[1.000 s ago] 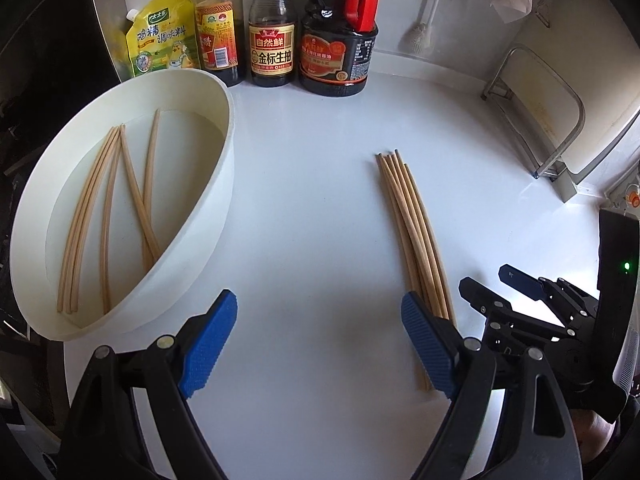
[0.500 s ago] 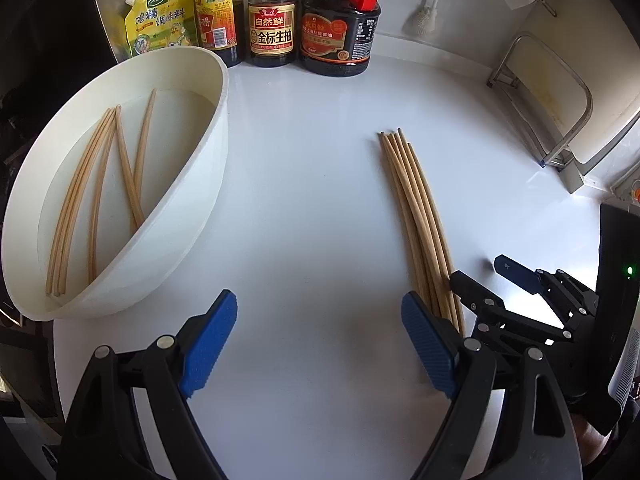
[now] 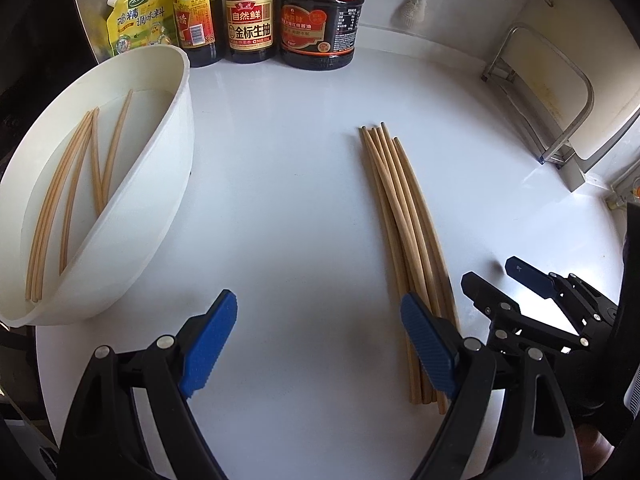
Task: Organize utensils
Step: 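Separate one chopstick from the pile and pinch it with the right tool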
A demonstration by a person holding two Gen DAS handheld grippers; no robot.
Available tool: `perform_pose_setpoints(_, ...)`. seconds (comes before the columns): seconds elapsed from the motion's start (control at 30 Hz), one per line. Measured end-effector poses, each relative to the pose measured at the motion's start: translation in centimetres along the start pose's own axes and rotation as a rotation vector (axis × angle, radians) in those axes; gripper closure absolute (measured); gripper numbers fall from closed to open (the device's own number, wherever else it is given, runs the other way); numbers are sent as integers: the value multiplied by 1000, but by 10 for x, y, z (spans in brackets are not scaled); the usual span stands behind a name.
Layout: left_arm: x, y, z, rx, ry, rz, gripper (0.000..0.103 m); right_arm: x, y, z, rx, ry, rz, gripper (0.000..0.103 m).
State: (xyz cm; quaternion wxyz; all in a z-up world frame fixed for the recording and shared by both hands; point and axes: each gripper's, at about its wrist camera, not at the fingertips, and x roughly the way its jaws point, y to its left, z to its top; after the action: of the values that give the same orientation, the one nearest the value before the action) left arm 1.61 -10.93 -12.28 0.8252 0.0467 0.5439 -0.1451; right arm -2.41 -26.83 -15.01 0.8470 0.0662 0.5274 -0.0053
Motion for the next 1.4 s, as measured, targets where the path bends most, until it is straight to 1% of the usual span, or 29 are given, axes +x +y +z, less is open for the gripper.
perform_pose_setpoints(0.2, 2, 5, 2, -18, -2, 14, 20, -1, 12, 1, -22, -9, 31, 47)
perform_pose_setpoints(0.4, 2, 9, 4, -26, -2, 19, 20, 7, 20, -1, -53, 9, 1, 47)
perform_pose_setpoints(0.53, 5, 5, 3, -16, 7, 19, 20, 8, 22, -3, -79, 3, -13, 47)
perform_pose_setpoints(0.9, 20, -10, 6, 6, 25, 9, 20, 7, -9, -3, -34, -14, -66, 47)
perform_pose_setpoints(1.03, 27, -17, 6, 17, 28, 13, 20, 5, -14, -4, -18, -17, -58, 47)
perform_pose_setpoints(1.27, 39, -21, 3, 29, 32, 48, 20, 2, -17, -3, -20, -33, -44, 47)
perform_pose_setpoints(1.4, 40, -23, 2, 33, 21, 50, 19, 2, -18, -1, -21, -37, -41, 47)
